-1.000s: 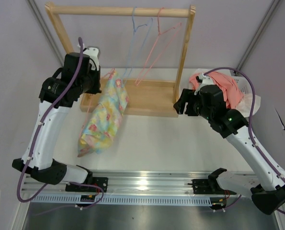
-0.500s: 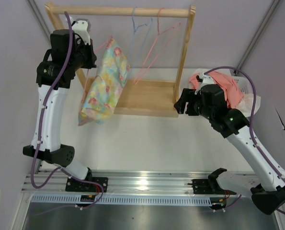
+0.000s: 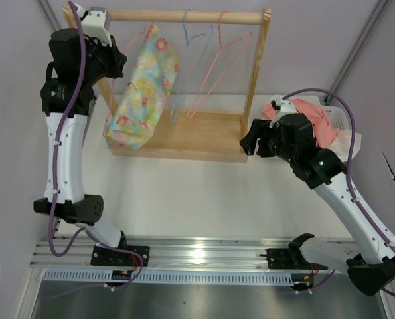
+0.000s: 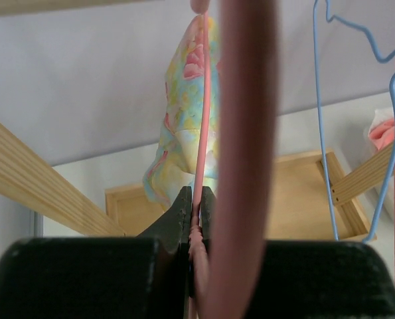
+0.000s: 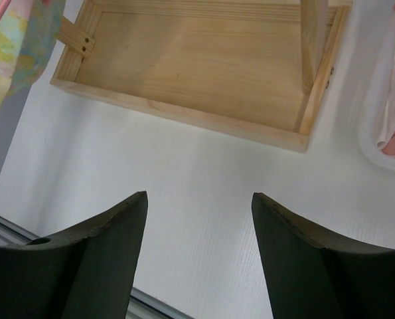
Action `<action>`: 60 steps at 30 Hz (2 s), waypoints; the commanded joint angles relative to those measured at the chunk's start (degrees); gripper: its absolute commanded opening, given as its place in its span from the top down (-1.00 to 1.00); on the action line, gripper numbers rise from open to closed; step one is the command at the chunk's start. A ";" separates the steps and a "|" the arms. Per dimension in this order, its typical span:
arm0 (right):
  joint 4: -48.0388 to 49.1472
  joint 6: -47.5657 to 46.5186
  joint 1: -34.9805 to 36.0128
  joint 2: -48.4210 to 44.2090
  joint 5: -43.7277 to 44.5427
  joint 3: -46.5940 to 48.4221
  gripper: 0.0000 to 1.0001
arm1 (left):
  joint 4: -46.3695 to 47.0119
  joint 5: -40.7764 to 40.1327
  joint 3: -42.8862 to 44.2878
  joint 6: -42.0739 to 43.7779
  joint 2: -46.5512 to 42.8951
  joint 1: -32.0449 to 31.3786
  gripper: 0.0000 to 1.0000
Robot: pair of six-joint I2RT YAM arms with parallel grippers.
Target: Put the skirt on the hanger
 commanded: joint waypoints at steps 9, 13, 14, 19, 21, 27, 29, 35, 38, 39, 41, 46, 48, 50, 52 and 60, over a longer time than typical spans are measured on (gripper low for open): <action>4.03 -2.56 -1.14 2.49 -4.02 2.21 -0.41 | 10.34 2.52 7.60 -0.33 3.99 2.00 1.00; 4.12 -2.91 -1.32 3.11 -4.11 2.20 -0.41 | 12.97 1.65 8.74 -0.51 6.10 2.26 1.00; 4.12 -3.17 -1.41 3.11 -4.02 2.20 -0.41 | 13.77 1.56 8.48 -0.42 6.46 2.26 1.00; 4.03 -3.17 -1.85 3.81 -4.29 2.55 -0.40 | 17.29 0.42 8.92 -2.36 9.09 2.26 1.00; 4.03 -3.26 -1.94 4.16 -4.46 2.56 -0.40 | 18.42 -0.64 8.83 -2.53 9.71 2.26 1.00; 3.77 -3.26 -1.94 4.08 -4.29 2.38 -0.40 | 19.66 -3.97 8.66 -2.09 11.47 2.26 1.00; 3.77 -3.26 -1.94 3.99 -4.29 2.20 -0.40 | 19.58 -4.59 8.57 -1.66 11.91 2.26 1.00; 3.85 -2.82 -1.94 3.64 -4.20 1.24 -0.40 | 19.14 -6.79 6.73 -1.13 11.91 2.44 1.00; 3.86 -2.56 -1.93 3.46 -4.37 0.80 -0.40 | 19.31 -6.89 4.88 -1.13 11.30 3.05 1.00; 3.86 -2.64 -1.94 3.29 -4.37 0.62 -0.40 | 19.75 -6.62 4.35 -1.13 11.12 3.75 1.00; 3.68 -2.73 -1.94 3.02 -4.29 0.53 -0.40 | 20.10 -5.66 3.12 -1.13 10.77 4.28 1.00; 3.42 -2.91 -1.85 2.93 -4.11 0.71 -0.40 | 18.87 -4.86 1.63 -1.13 10.68 4.99 1.00; 3.50 -2.91 -1.94 3.02 -4.20 0.54 -0.40 | 19.13 -5.03 0.66 -1.13 10.15 4.99 1.00; 3.68 -2.73 -1.85 2.94 -4.29 0.27 -0.40 | 19.40 -5.56 -0.66 -1.13 9.28 4.99 1.00; 3.77 -2.64 -1.94 2.93 -4.46 -0.08 -0.40 | 19.75 -6.17 -1.54 -1.21 8.75 5.08 0.93; 3.77 -2.47 -1.94 2.76 -4.55 -0.70 -0.40 | 20.63 -7.41 -6.19 -1.74 4.88 5.25 0.31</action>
